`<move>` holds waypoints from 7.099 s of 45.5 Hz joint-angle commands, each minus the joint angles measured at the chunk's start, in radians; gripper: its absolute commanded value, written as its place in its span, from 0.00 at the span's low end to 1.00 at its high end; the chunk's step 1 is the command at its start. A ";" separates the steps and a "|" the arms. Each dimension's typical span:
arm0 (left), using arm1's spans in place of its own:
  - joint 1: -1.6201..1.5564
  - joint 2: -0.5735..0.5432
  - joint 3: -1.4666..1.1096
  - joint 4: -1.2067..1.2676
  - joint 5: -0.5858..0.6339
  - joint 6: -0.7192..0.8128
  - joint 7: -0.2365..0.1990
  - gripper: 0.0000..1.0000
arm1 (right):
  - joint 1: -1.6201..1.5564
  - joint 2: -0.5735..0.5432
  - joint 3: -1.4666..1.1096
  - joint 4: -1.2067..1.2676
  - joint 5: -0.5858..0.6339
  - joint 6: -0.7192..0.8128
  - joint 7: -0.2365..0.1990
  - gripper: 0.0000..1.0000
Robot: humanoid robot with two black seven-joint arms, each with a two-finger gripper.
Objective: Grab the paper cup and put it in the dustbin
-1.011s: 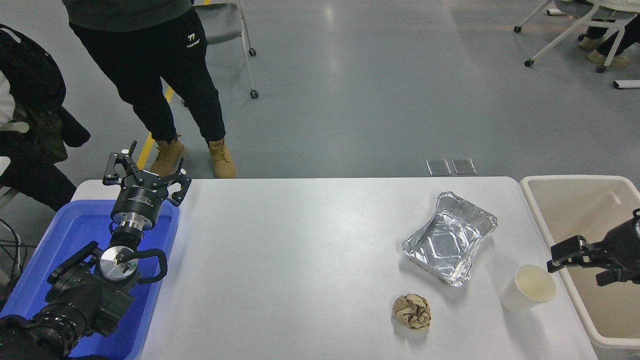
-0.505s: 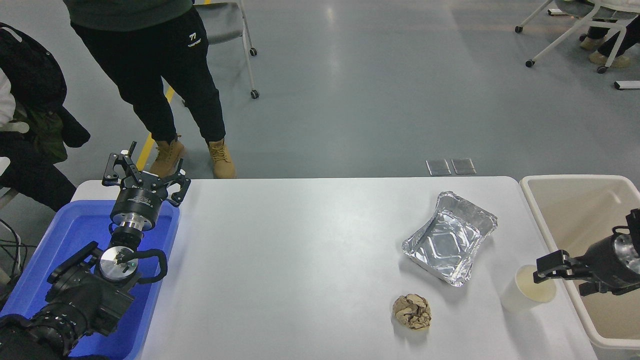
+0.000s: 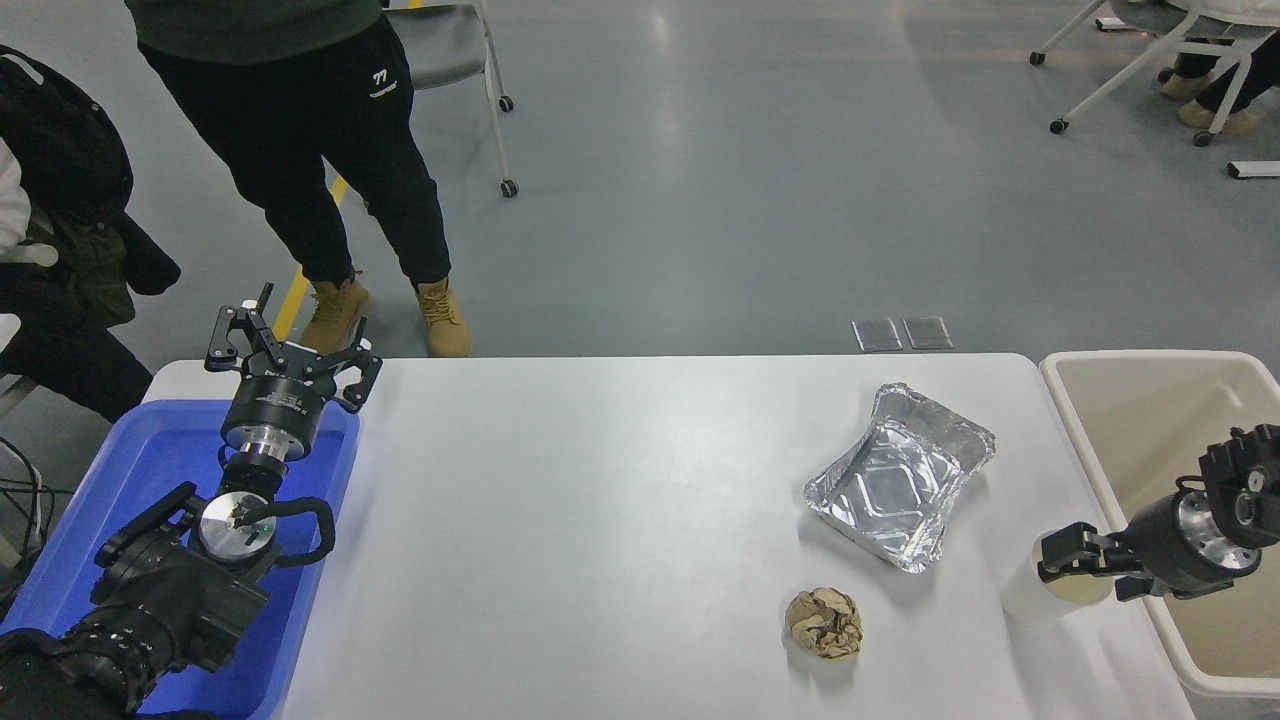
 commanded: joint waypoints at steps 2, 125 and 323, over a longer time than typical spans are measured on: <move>0.000 0.000 0.000 0.000 0.000 -0.001 0.000 0.99 | -0.004 0.010 0.006 -0.001 -0.057 -0.011 0.001 0.26; 0.000 0.000 0.000 0.000 0.000 -0.001 0.000 0.99 | 0.561 -0.112 -0.186 -0.246 -0.058 0.306 0.038 0.00; 0.000 0.000 0.000 0.000 0.000 -0.001 0.000 0.99 | 1.041 0.076 -0.258 0.359 0.268 0.306 -0.284 1.00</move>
